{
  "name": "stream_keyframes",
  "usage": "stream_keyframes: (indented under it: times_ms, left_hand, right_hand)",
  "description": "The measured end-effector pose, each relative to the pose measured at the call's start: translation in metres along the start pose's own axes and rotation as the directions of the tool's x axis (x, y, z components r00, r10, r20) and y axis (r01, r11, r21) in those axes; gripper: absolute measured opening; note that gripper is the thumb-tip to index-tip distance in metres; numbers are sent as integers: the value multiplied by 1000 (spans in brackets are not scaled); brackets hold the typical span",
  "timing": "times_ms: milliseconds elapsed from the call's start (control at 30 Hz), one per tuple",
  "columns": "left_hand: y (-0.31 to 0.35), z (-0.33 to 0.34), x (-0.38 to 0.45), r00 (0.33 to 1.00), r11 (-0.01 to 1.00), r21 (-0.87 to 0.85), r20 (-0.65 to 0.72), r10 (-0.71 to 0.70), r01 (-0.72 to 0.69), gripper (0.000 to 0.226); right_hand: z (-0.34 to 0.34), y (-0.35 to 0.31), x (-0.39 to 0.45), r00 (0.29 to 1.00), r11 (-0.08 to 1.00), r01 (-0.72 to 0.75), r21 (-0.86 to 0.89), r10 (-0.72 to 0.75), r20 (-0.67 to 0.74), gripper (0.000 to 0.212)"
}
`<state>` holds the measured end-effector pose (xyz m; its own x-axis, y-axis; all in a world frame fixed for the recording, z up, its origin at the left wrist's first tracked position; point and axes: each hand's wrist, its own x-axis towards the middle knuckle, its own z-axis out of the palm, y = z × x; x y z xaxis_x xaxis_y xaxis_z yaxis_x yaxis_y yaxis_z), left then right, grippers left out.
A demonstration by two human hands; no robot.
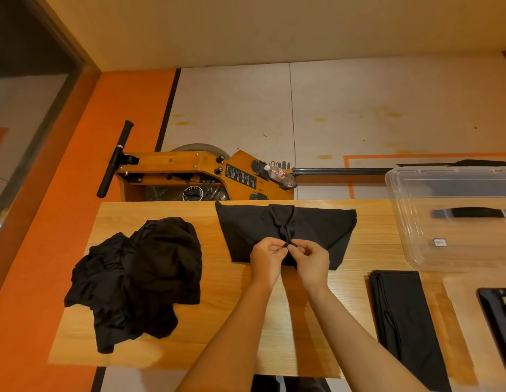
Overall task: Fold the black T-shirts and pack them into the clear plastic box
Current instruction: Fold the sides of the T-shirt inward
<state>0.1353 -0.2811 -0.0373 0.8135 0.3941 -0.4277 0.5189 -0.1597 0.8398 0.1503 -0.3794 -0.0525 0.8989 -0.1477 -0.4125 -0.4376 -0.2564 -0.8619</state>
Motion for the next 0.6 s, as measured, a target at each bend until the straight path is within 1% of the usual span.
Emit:
stream_keyframes:
  times_ms: [167, 367, 600]
  left_hand:
    - [2, 4, -7, 999, 999, -39, -42, -3, 2, 12]
    - [3, 8, -14, 999, 996, -86, -32, 5, -7, 11]
    - [2, 12, -17, 1000, 995, -102, -24, 3, -5, 10]
  right_hand:
    - [-6, -1, -5, 1000, 998, -6, 63, 6, -4, 23]
    - [-9, -3, -7, 994, 997, -17, 81, 25, -102, 15]
    - [-9, -3, -10, 997, 997, -28, 76, 33, -66, 18]
